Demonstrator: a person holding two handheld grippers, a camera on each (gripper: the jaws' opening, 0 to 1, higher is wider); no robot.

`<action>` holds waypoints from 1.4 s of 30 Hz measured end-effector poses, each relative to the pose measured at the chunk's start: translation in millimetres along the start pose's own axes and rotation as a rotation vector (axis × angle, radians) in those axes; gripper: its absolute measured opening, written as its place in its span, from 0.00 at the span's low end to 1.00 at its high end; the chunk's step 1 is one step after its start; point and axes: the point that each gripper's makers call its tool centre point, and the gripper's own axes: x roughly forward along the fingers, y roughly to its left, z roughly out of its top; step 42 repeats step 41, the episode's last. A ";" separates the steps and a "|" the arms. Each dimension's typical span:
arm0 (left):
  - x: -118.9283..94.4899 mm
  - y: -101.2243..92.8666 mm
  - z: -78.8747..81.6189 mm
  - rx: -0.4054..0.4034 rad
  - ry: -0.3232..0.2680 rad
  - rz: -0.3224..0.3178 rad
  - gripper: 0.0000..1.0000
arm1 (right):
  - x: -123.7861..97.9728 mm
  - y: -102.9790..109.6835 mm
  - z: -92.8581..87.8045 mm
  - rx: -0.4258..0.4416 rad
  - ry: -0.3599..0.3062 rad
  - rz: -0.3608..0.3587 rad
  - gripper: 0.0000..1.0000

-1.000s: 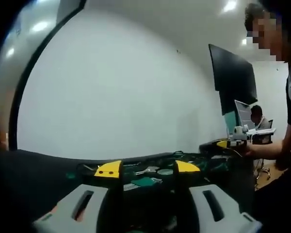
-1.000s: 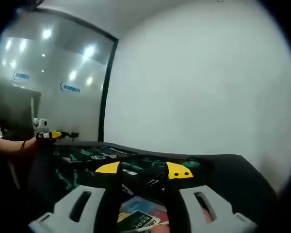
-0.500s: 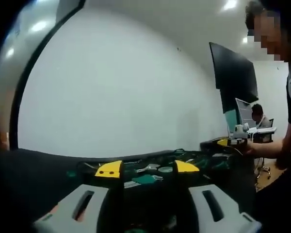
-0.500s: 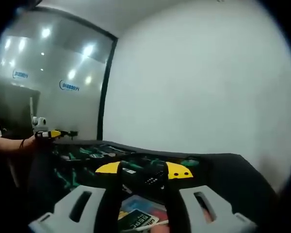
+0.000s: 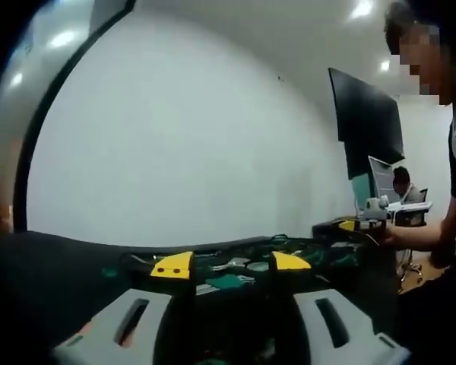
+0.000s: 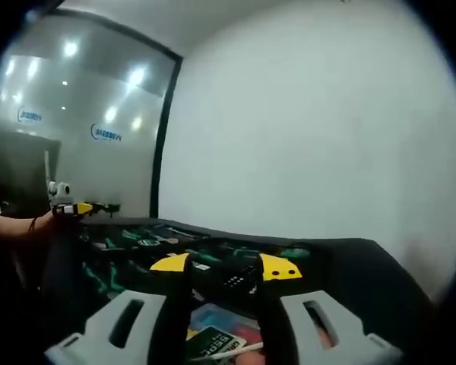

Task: Pick up the tools and put them into their designated positions in the toolbox.

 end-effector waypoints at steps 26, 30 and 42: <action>-2.3 6.3 3.7 -0.028 -0.022 0.006 0.32 | 1.4 -5.8 0.8 0.024 -0.014 -0.004 0.29; -2.7 6.6 4.2 -0.034 -0.024 0.013 0.32 | 4.4 -12.3 -1.0 0.032 -0.009 -0.008 0.29; -2.5 6.8 4.7 -0.037 -0.027 0.015 0.31 | 0.9 -8.8 -0.5 0.014 -0.007 -0.007 0.30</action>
